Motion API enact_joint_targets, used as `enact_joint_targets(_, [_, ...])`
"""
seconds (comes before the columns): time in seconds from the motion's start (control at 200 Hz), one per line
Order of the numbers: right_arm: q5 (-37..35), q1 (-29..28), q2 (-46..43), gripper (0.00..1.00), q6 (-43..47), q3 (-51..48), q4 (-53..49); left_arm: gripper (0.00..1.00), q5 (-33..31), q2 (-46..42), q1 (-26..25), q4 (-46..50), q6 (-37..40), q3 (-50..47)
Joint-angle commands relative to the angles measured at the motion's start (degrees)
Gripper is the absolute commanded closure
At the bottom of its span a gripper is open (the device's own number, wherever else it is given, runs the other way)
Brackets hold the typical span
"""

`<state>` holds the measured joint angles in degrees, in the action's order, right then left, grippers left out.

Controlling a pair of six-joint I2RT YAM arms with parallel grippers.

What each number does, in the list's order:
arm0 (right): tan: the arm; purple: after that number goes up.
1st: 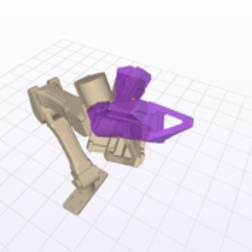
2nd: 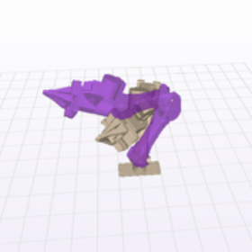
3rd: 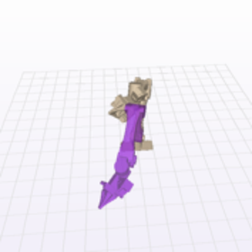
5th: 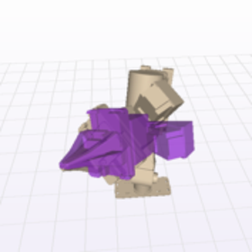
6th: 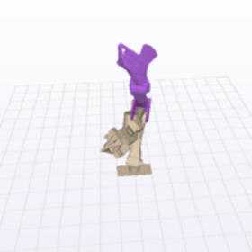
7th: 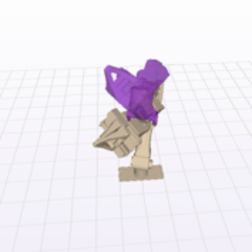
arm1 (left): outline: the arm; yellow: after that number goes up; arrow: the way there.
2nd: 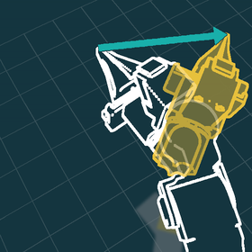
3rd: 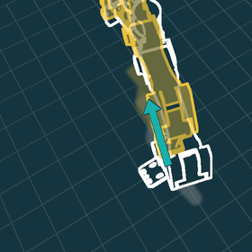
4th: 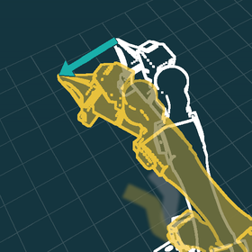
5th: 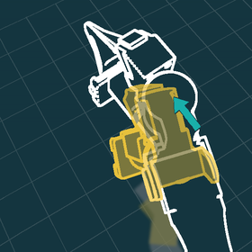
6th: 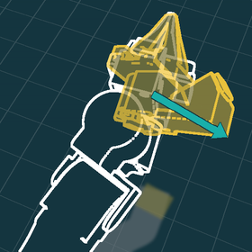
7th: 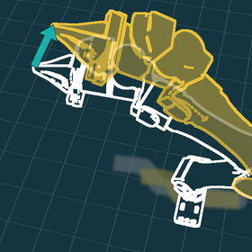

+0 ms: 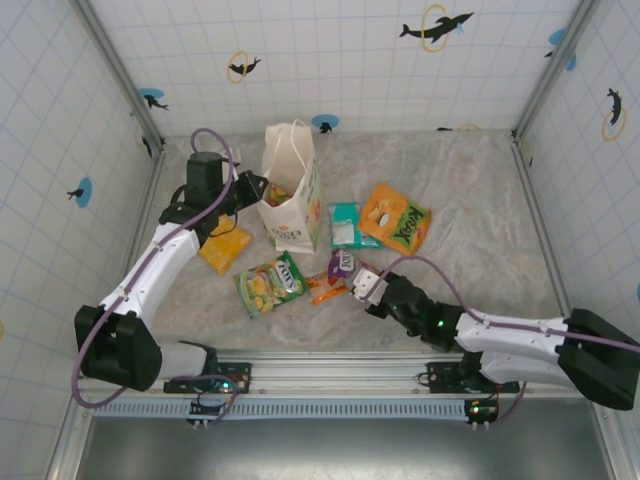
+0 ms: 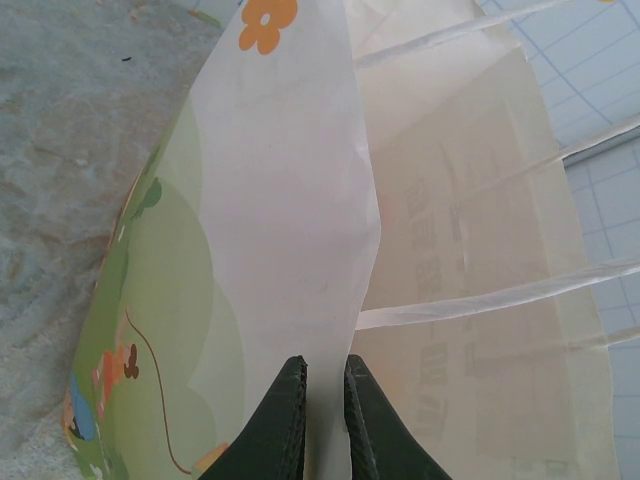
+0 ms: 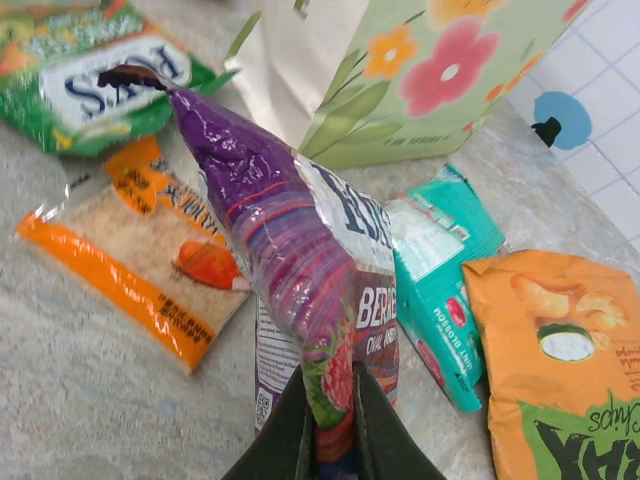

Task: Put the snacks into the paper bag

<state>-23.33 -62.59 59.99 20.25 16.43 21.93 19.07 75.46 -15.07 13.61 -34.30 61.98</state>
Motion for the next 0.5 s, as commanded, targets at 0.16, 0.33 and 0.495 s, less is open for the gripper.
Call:
enact_joint_targets(0.16, [4.76,3.94,-7.06,1.0,-11.24,7.44,-0.59,0.87,2.34,0.91,-0.29,2.0,1.41,1.22])
enact_joint_targets(0.33, [3.08,5.44,-4.81,1.0,-17.81,16.99,-2.91,0.87,3.77,1.1,-0.31,1.69,1.24,1.57])
enact_joint_targets(0.495, [4.58,7.4,-0.82,1.0,-21.49,26.49,-1.2,0.76,3.42,0.41,-0.31,1.76,0.77,2.03])
